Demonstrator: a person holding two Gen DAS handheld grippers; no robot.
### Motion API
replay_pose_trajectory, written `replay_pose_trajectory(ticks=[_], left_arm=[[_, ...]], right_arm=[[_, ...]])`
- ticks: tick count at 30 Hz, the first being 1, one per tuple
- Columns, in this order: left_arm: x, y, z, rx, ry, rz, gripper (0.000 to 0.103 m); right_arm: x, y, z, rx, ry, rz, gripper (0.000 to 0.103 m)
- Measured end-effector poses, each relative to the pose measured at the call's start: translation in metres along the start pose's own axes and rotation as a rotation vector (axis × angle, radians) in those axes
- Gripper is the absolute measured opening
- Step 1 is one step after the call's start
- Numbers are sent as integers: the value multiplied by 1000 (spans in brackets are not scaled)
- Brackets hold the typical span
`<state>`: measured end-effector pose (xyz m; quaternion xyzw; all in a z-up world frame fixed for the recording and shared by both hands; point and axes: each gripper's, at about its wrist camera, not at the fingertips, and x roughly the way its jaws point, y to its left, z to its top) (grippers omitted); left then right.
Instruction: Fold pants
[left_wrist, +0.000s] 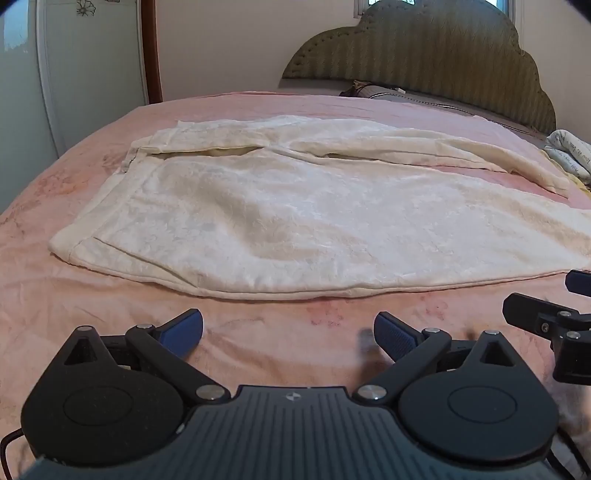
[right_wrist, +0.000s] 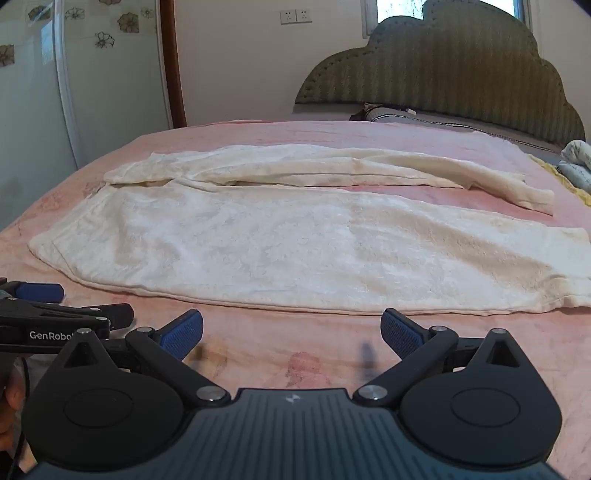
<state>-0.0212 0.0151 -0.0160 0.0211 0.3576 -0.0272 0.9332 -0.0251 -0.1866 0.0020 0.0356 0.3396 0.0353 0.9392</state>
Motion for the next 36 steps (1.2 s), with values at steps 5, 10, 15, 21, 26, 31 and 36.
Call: replay_pose_trajectory(ticks=[5,10,15,21,26,31,36], left_arm=[[0,-1,-1,-2,4,13,100],[2,-2,1,17,15,24,100],[4,-1,1,8,19,26,101],[6,2,-1,-2,24,24,102],[6,2,-1,-2,23,24,102],[6,2,-1,0,17,20,101],[6,1,-1,4,13,18,101]], right_arm=[[1,-2,0,9,5,3,103],[0,0,0,1,11,4,103],[0,1,-3,-6,5,7,103],[1,1,-1,-13,-7,-2,103],[1,1,-1,-5,7,2,103],[1,2,-1,-2,9,4,103],[1,2,-2,-2,14,4,103]])
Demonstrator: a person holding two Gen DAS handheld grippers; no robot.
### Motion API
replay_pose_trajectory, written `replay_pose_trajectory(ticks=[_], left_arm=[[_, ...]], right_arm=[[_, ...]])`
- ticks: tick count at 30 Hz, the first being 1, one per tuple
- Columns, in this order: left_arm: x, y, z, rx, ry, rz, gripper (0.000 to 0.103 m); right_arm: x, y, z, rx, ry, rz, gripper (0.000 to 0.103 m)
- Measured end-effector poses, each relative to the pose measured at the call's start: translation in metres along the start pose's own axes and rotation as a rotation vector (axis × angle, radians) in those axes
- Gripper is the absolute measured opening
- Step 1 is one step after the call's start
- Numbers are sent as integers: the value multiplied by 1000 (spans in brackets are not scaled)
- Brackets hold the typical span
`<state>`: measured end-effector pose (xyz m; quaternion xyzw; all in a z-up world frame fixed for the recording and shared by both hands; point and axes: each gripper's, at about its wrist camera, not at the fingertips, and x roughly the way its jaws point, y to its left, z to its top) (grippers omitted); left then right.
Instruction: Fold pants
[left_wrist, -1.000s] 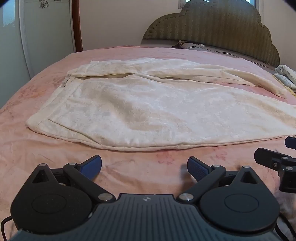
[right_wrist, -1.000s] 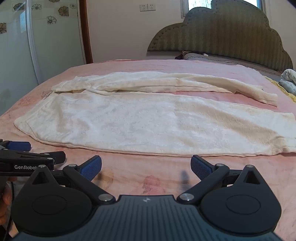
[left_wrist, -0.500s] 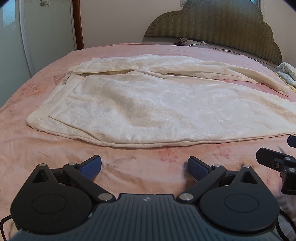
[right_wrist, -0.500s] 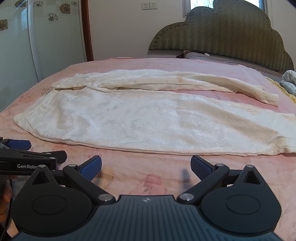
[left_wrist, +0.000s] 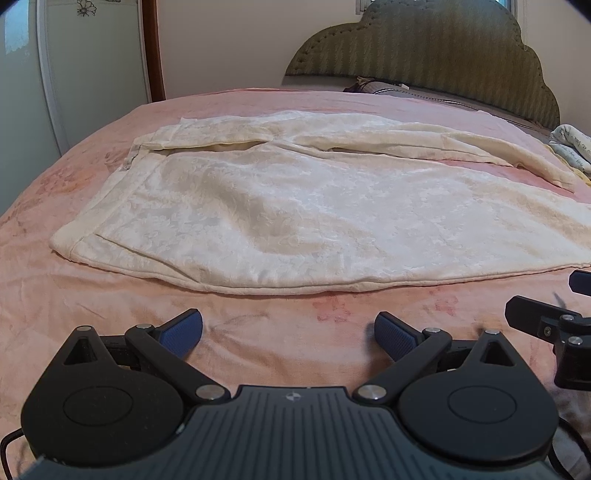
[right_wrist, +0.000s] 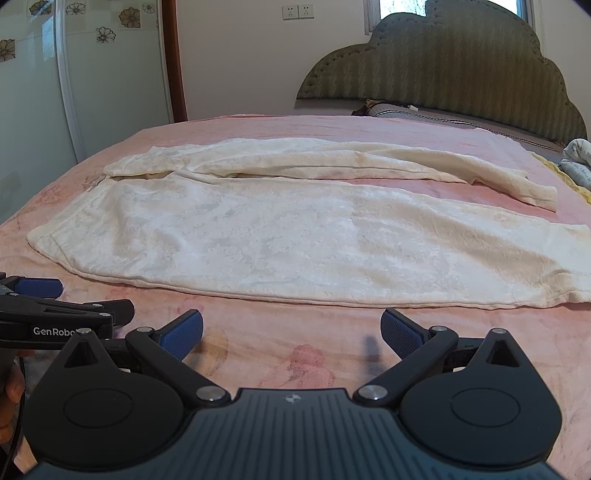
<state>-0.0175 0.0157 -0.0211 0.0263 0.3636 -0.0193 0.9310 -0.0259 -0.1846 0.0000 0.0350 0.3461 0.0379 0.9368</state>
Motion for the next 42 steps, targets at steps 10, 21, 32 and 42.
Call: replay_pose_trajectory(ticks=[10,21,32,42], left_arm=[[-1,-2,-1,4,-2,1,101],[-5,-2,1,6,-18,-24,101],[1,18,48,-23,-140,44,101],[43,37,93,-50,-162,84,101]], right_arm=[[0,0,0,3,0,6,103],[0,1,0,6,-21,17,103],[15,6,40,-74,-40,69,103],[30,32,98,-477,-386,50,103]])
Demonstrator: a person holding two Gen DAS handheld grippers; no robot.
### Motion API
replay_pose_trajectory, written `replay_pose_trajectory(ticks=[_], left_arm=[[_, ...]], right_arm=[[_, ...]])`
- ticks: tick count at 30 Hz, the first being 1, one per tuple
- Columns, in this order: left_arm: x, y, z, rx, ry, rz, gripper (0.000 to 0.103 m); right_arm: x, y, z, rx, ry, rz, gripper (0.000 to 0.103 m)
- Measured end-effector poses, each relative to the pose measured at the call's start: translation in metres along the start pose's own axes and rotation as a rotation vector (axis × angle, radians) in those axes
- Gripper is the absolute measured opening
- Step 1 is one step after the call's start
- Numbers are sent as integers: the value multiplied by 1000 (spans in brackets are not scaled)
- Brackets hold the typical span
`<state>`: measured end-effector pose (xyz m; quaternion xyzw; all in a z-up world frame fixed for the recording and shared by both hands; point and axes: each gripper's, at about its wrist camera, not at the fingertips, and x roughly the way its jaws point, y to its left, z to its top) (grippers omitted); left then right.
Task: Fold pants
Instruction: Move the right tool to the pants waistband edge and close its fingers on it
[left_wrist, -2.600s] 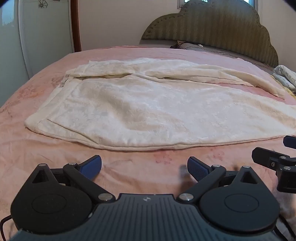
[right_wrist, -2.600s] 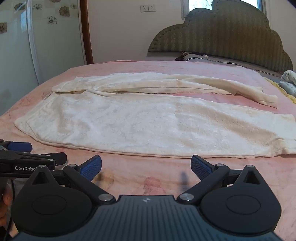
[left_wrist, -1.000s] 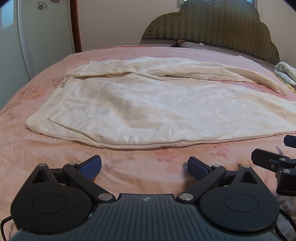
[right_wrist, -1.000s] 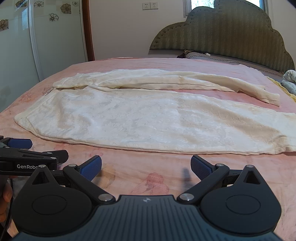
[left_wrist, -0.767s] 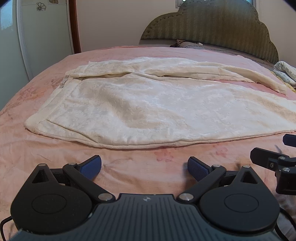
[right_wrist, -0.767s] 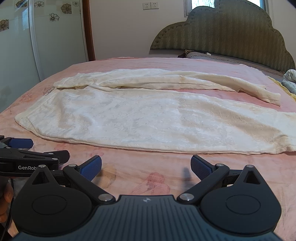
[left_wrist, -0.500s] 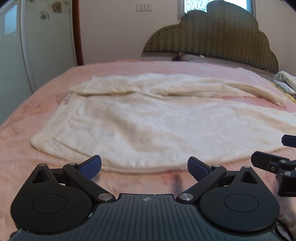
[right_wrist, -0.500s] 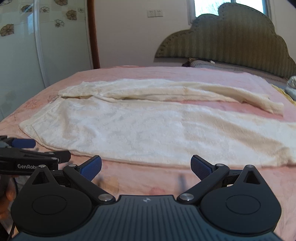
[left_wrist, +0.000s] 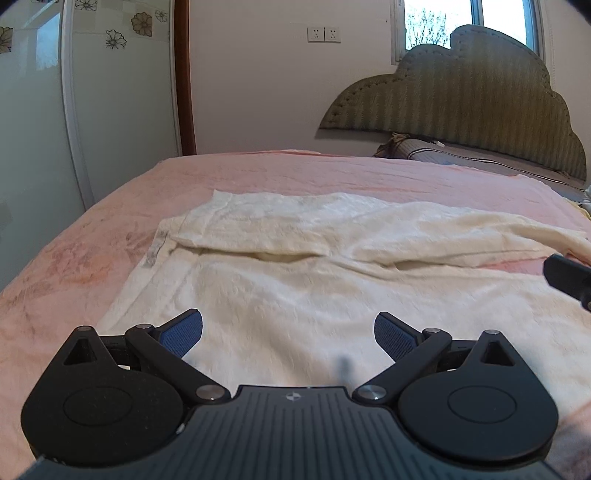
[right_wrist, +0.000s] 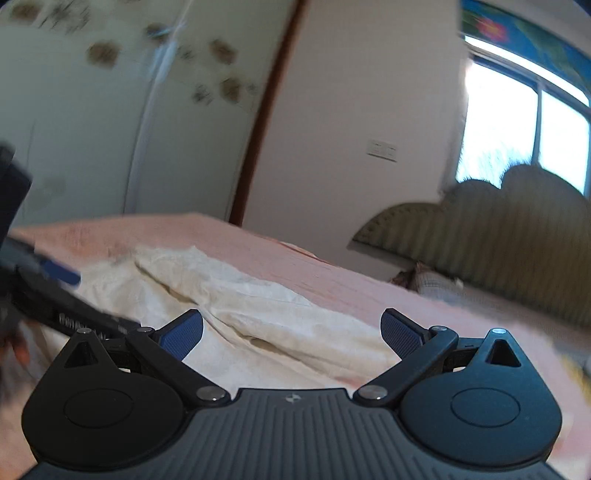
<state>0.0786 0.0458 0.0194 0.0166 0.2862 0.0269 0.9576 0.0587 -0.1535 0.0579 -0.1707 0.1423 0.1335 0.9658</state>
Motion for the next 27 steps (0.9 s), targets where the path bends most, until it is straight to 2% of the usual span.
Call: replay_pose_trajectory(ticks=[2,5,8,14,16,18,20,27], left_arm=[[13,-1,6,15,-1,16,101],[32,-2,13,54,-24,64,101],[49,-1,17,80,-31,95,101],[80,7,8,76,15,87,101],[86,9,4,76,36,69,102],[89,11,2,61,46,52,103],[93,12,-1,50,62,37,103],[97,13,-3,28,77,33,103]], right_arm=[[22,-2,9,-29,36,9,103],[52,-14,17,-8,46,99,103],[88,-24,24,12,74,144,103],[174,-39,40,40,125,291,101],[215,-45,45,66,169,342,91],[253,-49,47,116,219,417,69],[291,-50,47,151,260,476,58],[394,-38,44,120,379,531,58]])
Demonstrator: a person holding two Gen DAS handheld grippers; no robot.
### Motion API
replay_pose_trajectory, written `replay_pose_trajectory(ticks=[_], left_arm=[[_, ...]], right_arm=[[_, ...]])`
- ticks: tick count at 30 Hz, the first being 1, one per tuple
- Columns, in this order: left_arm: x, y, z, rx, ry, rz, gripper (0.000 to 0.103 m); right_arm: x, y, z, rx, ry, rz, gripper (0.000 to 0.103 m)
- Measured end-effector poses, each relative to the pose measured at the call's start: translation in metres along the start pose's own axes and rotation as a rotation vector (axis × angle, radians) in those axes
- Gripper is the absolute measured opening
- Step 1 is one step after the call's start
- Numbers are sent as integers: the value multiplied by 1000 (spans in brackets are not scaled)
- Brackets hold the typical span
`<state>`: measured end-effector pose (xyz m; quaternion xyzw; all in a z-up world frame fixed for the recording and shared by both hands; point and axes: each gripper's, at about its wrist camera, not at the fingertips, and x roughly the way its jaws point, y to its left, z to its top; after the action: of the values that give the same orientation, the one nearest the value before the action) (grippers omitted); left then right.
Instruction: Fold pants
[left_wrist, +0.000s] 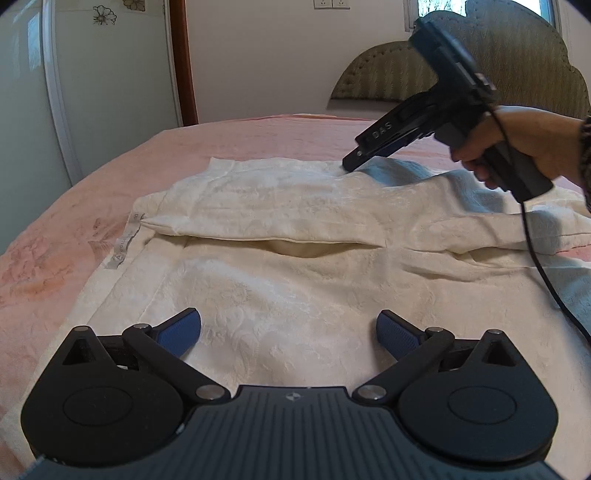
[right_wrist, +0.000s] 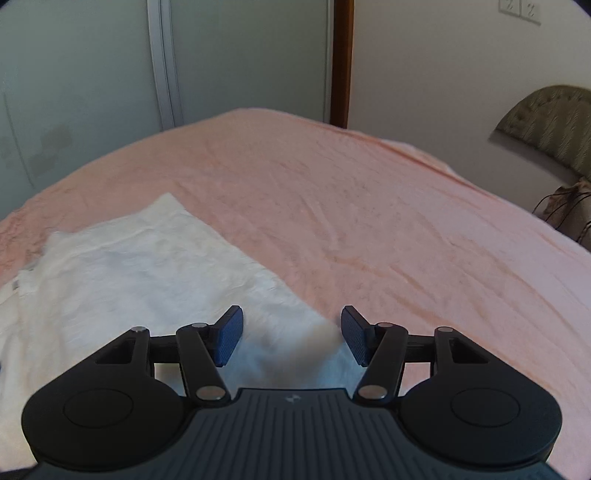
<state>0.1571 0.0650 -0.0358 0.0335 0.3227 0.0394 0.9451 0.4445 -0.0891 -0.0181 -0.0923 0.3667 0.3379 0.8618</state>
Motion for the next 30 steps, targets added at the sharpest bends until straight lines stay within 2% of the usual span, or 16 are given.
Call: replay_pose_trajectory(ticks=[4,5,6,8,9,14,16,20,22,24,26,28,30], left_arm=[[0,0,0,1,0,1,103],[-1,-1,0,2,0,1,103],[-1,-1,1,3,0,2,103],[1,0,0,4,-1,0,103],[1,0,0,1,-1,-2,103],[1,10,2,-36,-8,-42,100],[-4,21,3,-99,-41,-52,97],[-23,56,9,-331,-143,-41,96],[-34,76,9,-459,-193,-98,96],[-44,94,10,-579,-231,-195,99],[-48,102,15,-642,-243,-264,102],[-46,105,19,-667,-235,-306,103],[-34,109,25,-741,-186,-351,103]], right_arm=[[24,-14,3,-16,64,90,57],[23,-15,3,-29,60,113,45],[22,-14,2,-37,55,136,28],[17,-7,-1,-75,33,107,15],[16,-3,-3,-106,25,97,12],[-4,22,-11,-211,-55,-4,8],[-18,36,-12,-271,-98,-49,7],[-61,75,-24,-411,-176,-104,7],[-89,100,-36,-491,-207,-125,7],[-116,123,-53,-553,-230,-125,7],[-137,147,-73,-616,-240,-127,7],[-152,166,-94,-647,-231,-109,7],[-157,176,-111,-656,-219,-98,7]])
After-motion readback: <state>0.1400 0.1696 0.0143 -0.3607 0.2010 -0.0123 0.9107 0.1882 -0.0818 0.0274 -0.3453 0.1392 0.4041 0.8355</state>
